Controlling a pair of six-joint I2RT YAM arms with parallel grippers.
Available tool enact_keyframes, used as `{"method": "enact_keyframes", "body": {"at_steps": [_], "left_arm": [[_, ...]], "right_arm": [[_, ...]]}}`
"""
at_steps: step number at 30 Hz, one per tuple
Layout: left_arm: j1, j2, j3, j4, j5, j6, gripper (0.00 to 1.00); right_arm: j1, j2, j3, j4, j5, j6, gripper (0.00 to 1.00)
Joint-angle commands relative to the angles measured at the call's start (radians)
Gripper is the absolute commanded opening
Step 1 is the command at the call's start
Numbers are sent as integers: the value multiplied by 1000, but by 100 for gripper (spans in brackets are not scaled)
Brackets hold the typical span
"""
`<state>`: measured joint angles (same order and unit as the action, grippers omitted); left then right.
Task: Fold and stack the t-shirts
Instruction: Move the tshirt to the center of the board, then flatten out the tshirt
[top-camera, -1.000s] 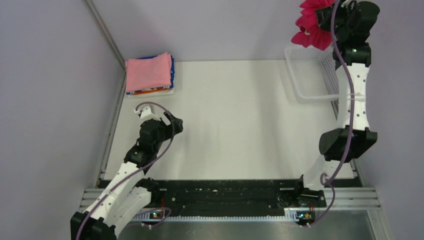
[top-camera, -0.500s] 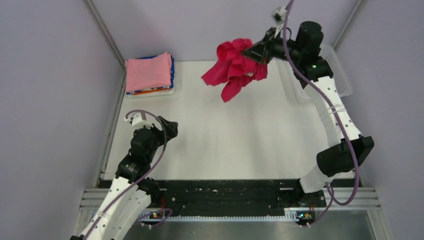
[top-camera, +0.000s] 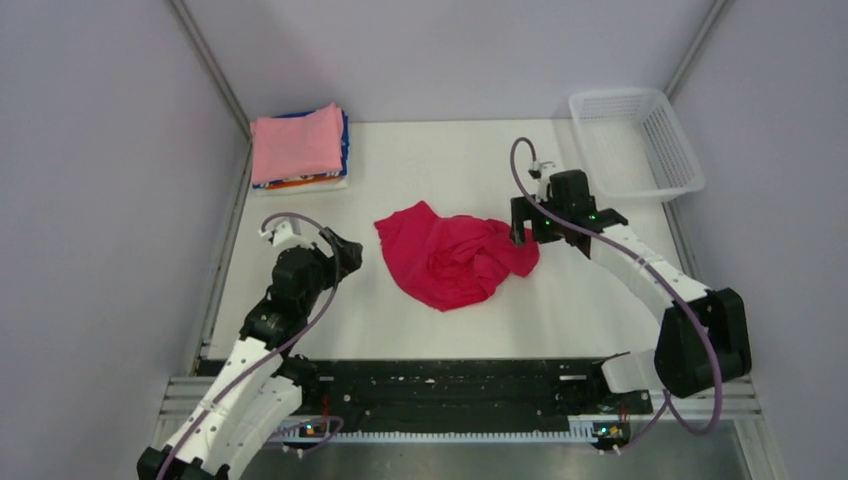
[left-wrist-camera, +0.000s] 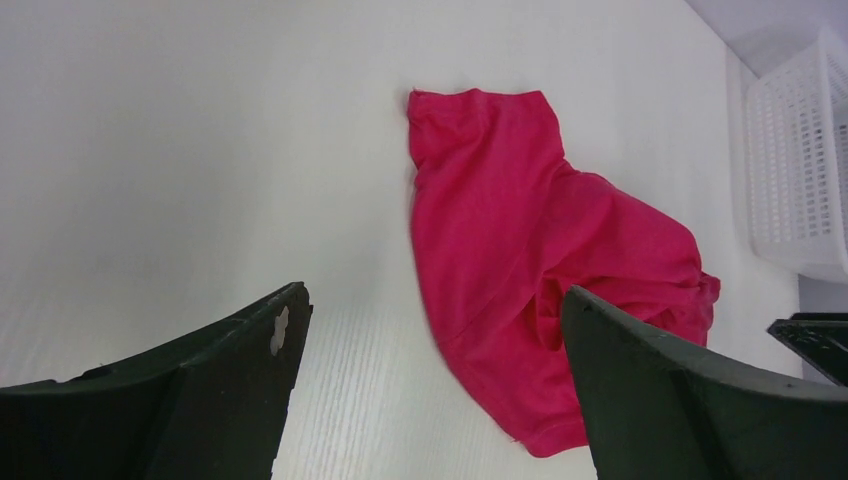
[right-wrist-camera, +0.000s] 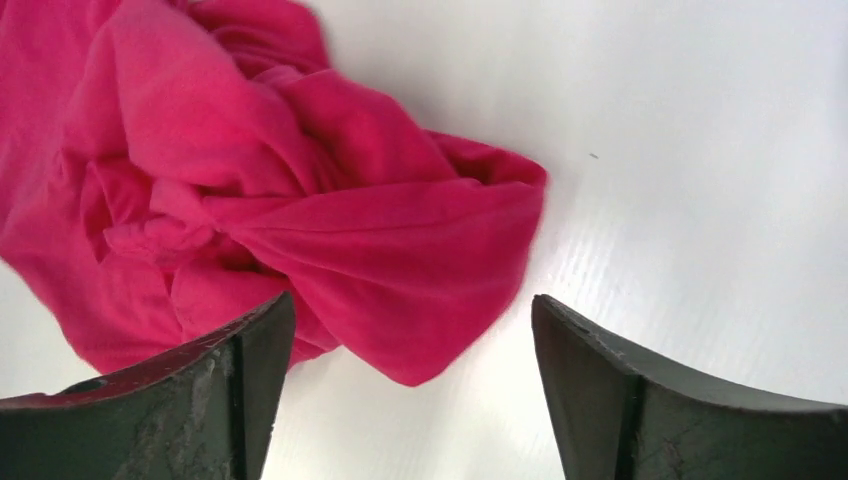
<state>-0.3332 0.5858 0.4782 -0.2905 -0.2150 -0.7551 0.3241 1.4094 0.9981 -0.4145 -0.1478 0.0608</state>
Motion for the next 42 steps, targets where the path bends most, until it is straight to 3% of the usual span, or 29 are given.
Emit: {"method": "enact_keyframes", "body": {"at_steps": [1,7,12,16,19,26,30,32,35,37,38,39,42], "left_arm": [[-1,156,7,173,68,-34,99],[-1,491,141,181,81,-44,99],[-1,749,303,140,178,-28,99],[-1,909,387,125,236,-37,94],[-4,970,389,145,274,-53,91],[-30,1089,418,142,267,-67,89],[-47,1181,476,128,286,-63,82],[-55,1219,505,129,296,-59,76],[-67,1272,576,118,272,-22,53],[-71,1303,645,65,243,-1,32],[-72,1313,671,46,229,3,5],[-73,1316,686,30,209,9,0],[-73,1272,690,29,146,28,0]], "right_arm": [[-4,-208,-104,174,252,244,96],[-6,-363,-304,250,354,403,99],[-41,-393,-387,311,350,477,99],[-119,-347,-411,360,253,560,98],[-148,-292,-429,440,184,568,91],[-153,-136,-360,514,177,560,85],[-153,-32,-319,558,140,563,79],[-152,23,-299,575,101,565,74],[-153,102,-272,605,47,563,67],[-154,143,-265,632,8,566,59],[-152,166,-266,647,-15,572,54],[-154,177,-272,665,-43,579,45],[-153,168,-294,715,-98,590,9]]}}
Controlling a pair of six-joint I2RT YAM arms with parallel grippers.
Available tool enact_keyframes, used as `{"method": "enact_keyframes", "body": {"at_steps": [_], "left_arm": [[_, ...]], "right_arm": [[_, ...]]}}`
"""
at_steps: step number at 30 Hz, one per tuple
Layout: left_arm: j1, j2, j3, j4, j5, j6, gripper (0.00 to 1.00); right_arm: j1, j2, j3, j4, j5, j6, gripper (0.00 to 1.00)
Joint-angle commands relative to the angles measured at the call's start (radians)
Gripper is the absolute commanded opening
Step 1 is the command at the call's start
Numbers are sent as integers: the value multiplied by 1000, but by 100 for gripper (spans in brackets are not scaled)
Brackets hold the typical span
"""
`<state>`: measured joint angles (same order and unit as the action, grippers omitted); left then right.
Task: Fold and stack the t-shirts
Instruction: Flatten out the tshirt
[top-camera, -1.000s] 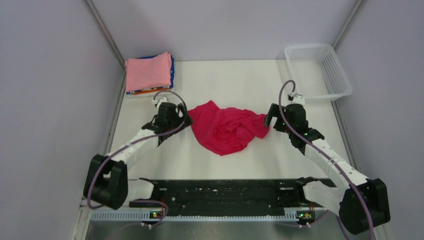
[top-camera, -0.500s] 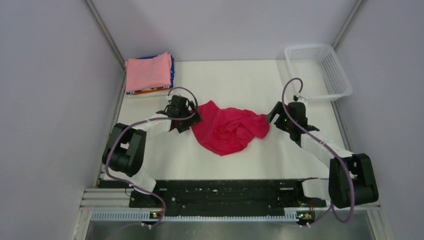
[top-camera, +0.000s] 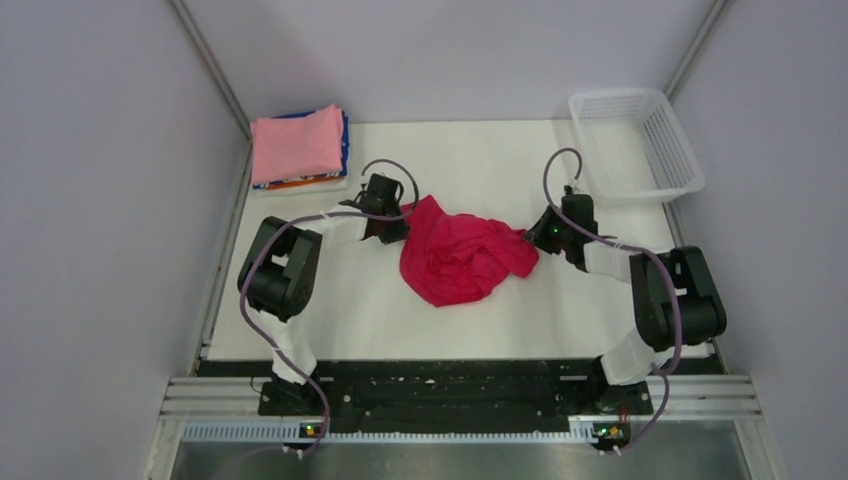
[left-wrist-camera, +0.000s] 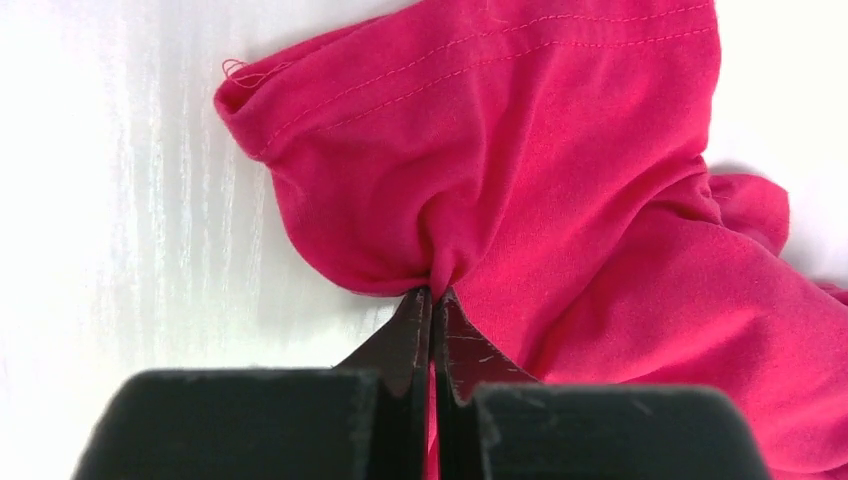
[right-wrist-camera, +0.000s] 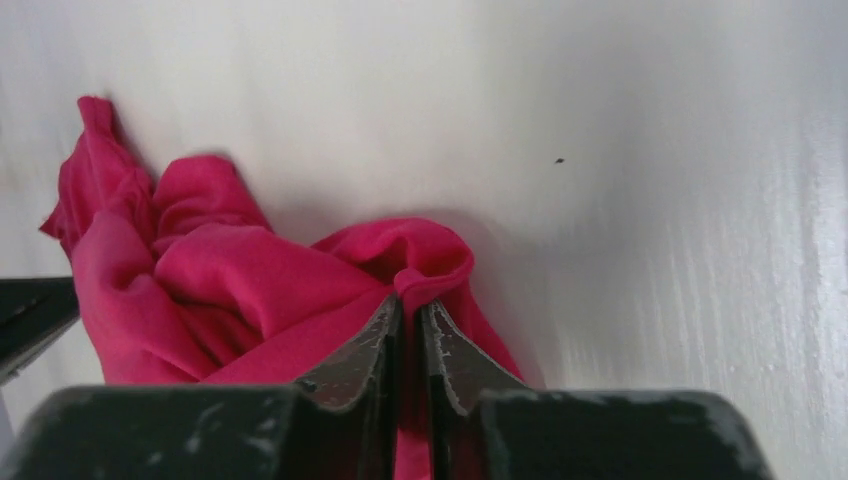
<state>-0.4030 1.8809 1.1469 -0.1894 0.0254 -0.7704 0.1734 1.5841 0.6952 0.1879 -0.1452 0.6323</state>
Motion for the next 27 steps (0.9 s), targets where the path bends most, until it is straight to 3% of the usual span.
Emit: {"method": "enact_keyframes", "body": {"at_steps": [1,11,19,27], "left_arm": [[-3,-52,16,-66,-110,50,0],[-14,-492,-54,27,-224,194,0],[-17,-911,-50,80,-290,355,0],[-17,-1156,81,59,-165,421,0]], "right_arm": [[-3,-25,1,118,-97,18,0],[-2,-428,23,-38,-28,-68,0],[-3,-767,173,-209,11,-133,0],[-2,-973,431,-325,-130,-177,0]]}}
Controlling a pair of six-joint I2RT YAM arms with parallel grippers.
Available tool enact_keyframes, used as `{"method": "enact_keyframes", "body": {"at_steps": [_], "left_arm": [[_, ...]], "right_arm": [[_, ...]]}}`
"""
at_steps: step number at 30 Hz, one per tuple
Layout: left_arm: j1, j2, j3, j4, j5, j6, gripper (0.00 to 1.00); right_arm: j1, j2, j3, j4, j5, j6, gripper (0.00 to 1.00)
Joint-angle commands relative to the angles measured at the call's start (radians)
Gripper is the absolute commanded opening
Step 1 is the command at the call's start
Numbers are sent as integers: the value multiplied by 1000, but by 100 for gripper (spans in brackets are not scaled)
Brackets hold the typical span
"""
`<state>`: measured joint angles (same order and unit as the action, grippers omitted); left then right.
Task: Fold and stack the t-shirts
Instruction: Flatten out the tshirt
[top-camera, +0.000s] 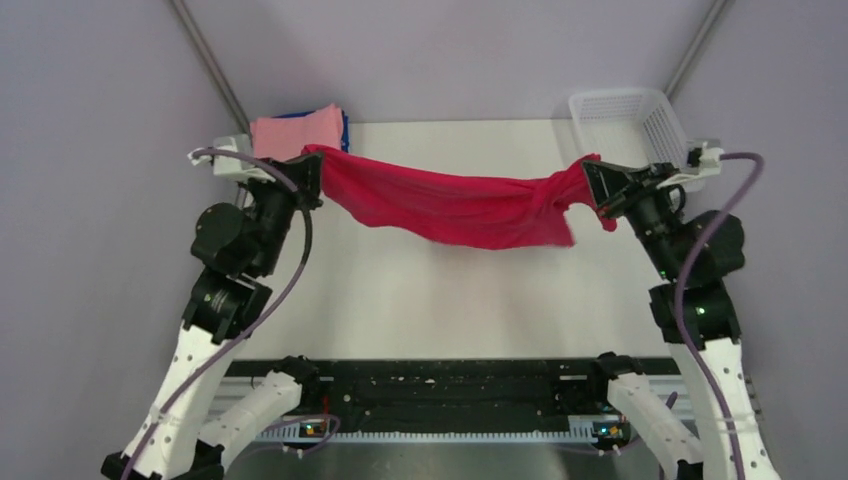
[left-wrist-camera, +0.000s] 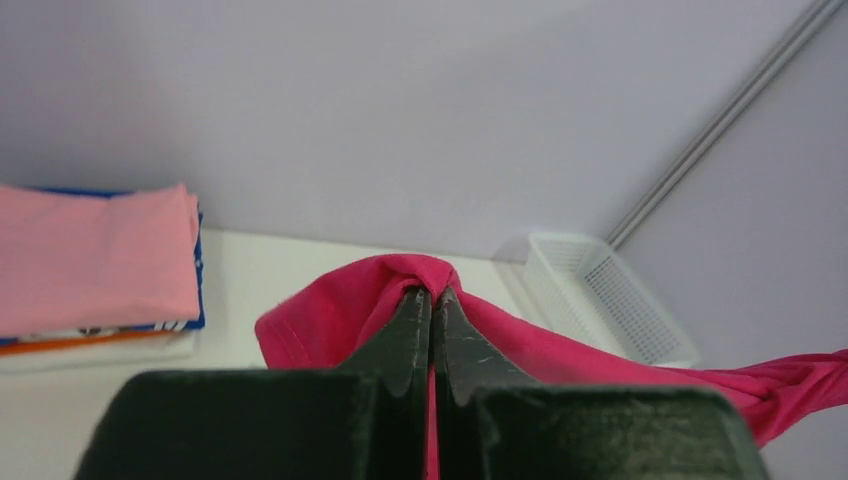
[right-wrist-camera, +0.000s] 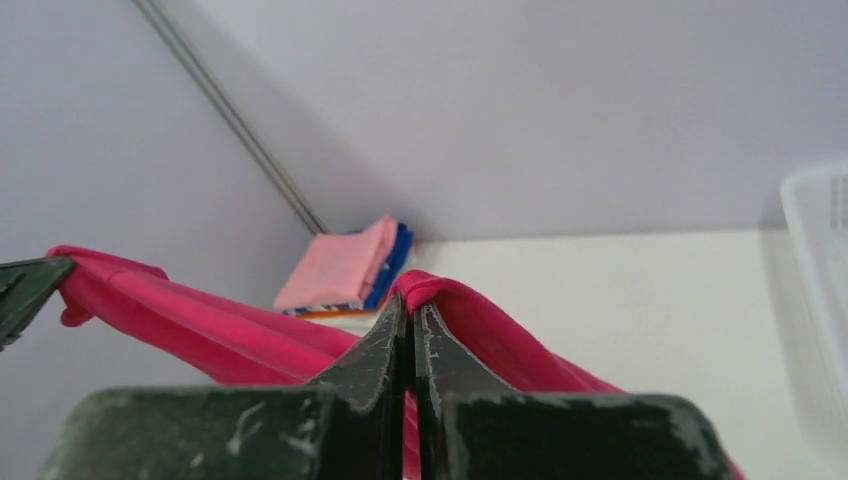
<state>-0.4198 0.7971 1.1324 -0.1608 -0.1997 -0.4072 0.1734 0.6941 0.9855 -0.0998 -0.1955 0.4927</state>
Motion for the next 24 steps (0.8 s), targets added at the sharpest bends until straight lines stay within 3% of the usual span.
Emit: {"method": "enact_keyframes", "body": {"at_steps": [1,6,12,16,19,24], "left_arm": [[0,-90,116,12,69,60,0],[0,-152,175,-23,57,73,0],[0,-112,131,-13,-52,59,0],[1,25,140,-9,-184,69,0],[14,187,226,-18,-247,97,0],[102,389,482,-161,-118,72,0]], "right_arm": [[-2,-102,163,-50,-95,-37,0],[-2,-186,207,-74,-130,-43,0],[-1,-196,134,-85,-12,-35,0],[-1,-82,107,-68,59,-69,0],[0,55,126,-28,113,-91,0],[-2,202,257,-45,142,-119,0]]}}
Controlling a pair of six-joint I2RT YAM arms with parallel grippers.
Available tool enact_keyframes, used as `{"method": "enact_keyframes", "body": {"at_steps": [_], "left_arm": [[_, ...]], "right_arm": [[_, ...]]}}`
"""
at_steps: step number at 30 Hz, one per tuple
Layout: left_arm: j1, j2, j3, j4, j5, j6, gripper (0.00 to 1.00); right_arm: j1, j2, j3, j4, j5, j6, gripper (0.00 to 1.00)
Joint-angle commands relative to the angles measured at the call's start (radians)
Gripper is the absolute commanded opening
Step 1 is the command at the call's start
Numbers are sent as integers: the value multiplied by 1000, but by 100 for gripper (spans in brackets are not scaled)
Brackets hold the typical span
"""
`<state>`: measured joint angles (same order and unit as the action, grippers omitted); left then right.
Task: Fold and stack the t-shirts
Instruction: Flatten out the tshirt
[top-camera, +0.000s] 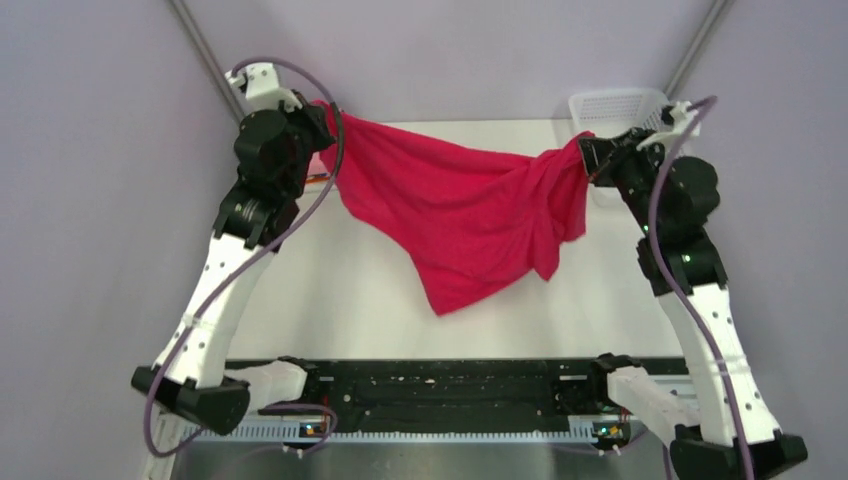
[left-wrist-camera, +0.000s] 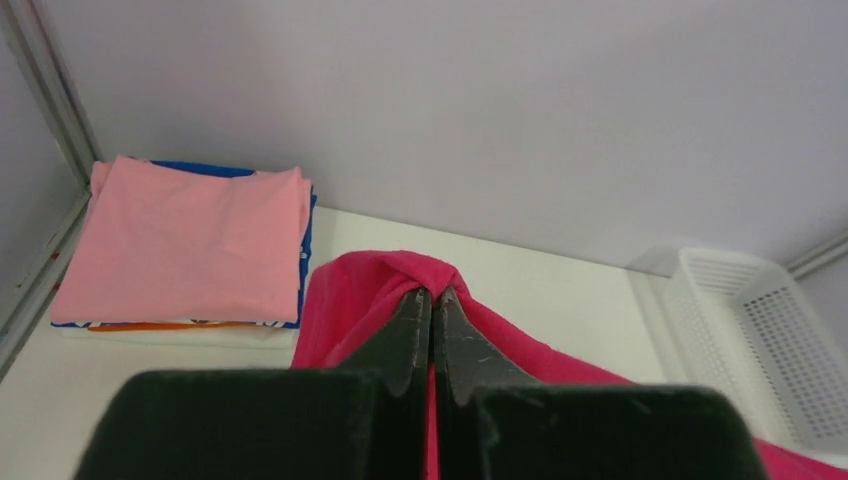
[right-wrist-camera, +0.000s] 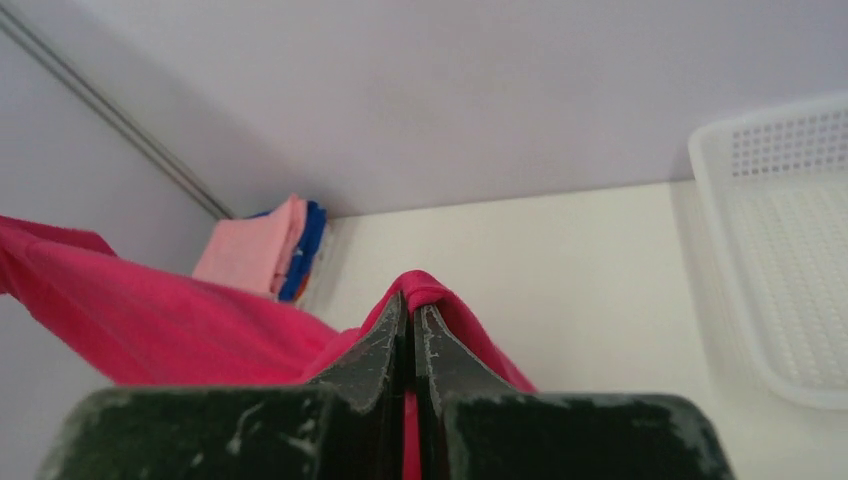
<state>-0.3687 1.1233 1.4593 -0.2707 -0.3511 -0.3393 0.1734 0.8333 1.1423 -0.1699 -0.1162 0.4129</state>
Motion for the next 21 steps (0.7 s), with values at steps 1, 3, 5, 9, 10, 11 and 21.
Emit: {"method": "enact_keyframes", "body": {"at_steps": [1,3,5,9,10,11,21], "left_arm": [[56,68,161,-48,31,4,0],[65,48,140,-45,13,-3,0],[73,10,83,-31,7,-15,0],[77,-72,-69,-20,6,-49,0],[77,-86,-106,-17,13,-60,0],[77,-102,-140,-14,18,-74,0],[106,38,-370,-21,-13,-141,0]], "right_arm": [[-2,67,101,24,65,-39,0],[-2,58,88,18,82,-41,0],[-2,35,56,2,101,-41,0],[-2,-6,-22,-47,104,-45,0],[-2,-11,-42,-55,105,-45,0],[-2,-12,-63,-63,106,-43,0],[-5,124,-260,-146,266,-22,0]]}}
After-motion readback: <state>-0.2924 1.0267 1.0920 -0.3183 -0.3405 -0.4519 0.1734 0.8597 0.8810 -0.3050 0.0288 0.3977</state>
